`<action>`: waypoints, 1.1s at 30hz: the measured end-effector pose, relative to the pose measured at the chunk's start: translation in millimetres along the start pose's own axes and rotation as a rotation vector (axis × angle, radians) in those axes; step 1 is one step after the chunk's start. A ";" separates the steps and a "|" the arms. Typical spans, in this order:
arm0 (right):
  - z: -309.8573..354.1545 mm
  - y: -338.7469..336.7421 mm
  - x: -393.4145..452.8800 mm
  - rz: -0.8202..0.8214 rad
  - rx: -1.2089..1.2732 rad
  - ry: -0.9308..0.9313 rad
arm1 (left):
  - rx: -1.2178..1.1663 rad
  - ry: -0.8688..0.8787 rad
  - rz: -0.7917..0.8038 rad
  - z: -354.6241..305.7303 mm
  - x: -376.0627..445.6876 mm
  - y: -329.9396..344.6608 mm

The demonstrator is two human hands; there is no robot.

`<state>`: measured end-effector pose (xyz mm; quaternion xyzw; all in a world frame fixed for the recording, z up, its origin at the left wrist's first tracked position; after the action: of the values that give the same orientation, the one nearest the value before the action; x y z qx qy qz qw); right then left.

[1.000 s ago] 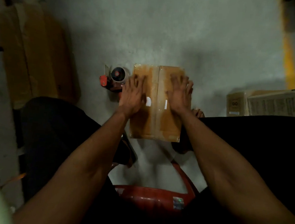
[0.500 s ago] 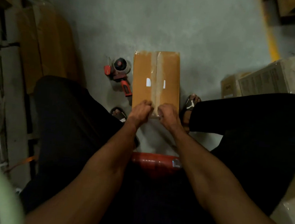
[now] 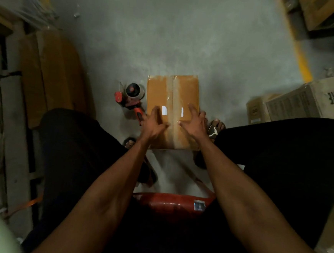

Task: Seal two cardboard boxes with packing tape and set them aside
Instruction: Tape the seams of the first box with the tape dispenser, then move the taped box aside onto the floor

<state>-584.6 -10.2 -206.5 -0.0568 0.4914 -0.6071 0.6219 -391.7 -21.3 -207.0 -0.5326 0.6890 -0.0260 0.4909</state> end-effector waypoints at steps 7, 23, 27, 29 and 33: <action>1.7 -27.9 26.0 -0.150 0.074 0.102 | 0.089 0.048 -0.024 -42.2 20.4 -5.3; -68.2 -167.1 130.5 -0.375 0.313 0.305 | 0.537 0.350 -0.028 -225.0 137.0 62.7; -78.7 -150.1 128.5 -0.346 0.367 0.334 | 0.147 0.096 -0.010 -201.1 121.4 84.4; -79.3 -144.4 128.4 -0.347 0.387 0.291 | -0.030 0.125 0.062 -208.8 113.3 95.8; -82.9 -146.8 133.5 -0.392 0.439 0.281 | -0.023 0.220 0.092 -236.1 108.4 108.0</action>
<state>-773.0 -112.6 -223.3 0.0693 0.4095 -0.8087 0.4165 -629.1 -172.1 -215.7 -0.4998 0.7628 -0.0538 0.4067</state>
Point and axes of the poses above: each hand's wrist, its own x-axis towards the middle knuckle, its own y-axis out of the palm, z = x × y, the point moved 5 cm from there along x, towards the middle knuckle, and after that the axes turned 5 degrees about -y, right-handed, at the moved point
